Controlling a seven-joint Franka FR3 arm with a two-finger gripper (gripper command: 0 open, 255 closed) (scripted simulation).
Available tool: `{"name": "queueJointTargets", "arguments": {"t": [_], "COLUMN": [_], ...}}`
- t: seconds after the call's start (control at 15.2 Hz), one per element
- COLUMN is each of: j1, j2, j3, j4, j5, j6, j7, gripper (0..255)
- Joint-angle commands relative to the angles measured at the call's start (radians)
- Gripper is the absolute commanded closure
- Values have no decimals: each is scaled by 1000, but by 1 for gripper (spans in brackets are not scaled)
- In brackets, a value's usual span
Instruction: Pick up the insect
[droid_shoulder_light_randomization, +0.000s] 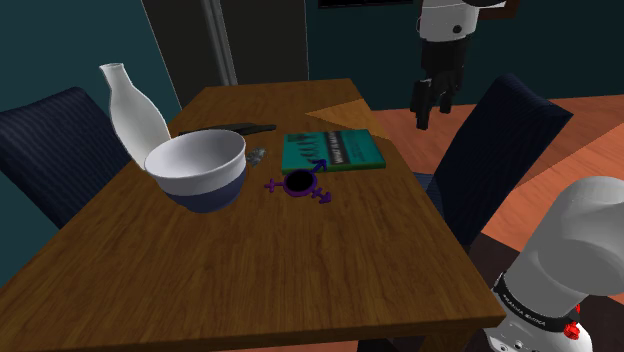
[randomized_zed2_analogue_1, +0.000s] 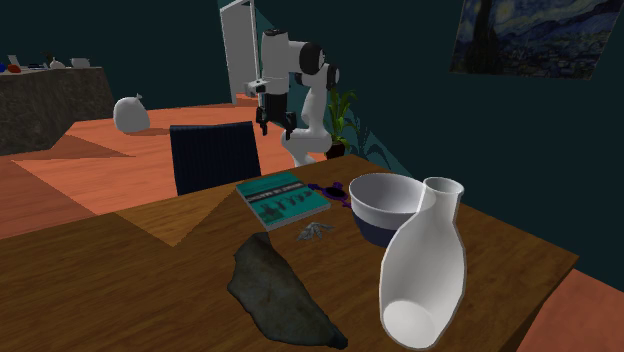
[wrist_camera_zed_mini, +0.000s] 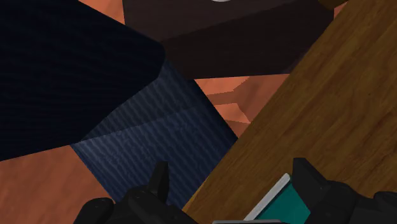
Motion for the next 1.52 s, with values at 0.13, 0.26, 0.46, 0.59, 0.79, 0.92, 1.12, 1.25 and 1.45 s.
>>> {"name": "queueJointTargets", "arguments": {"t": [0.13, 0.26, 0.46, 0.59, 0.79, 0.92, 1.12, 1.25, 1.45], "j1": [5, 8, 12, 15, 18, 20, 26, 32, 47], "j2": [60, 122, 219, 287, 392, 465, 577, 655, 776], "j3": [30, 58, 99, 124, 160, 183, 213, 230, 251], "j4": [27, 60, 118, 163, 241, 300, 398, 472, 595], "j5": [23, 42, 64, 73, 79, 78, 67, 56, 31], "j6": [30, 59, 97, 119, 146, 160, 173, 175, 170], "j7": [45, 89, 153, 196, 260, 303, 367, 409, 472], "gripper": [0, 0, 0, 0, 0, 0, 0, 0, 0]}}
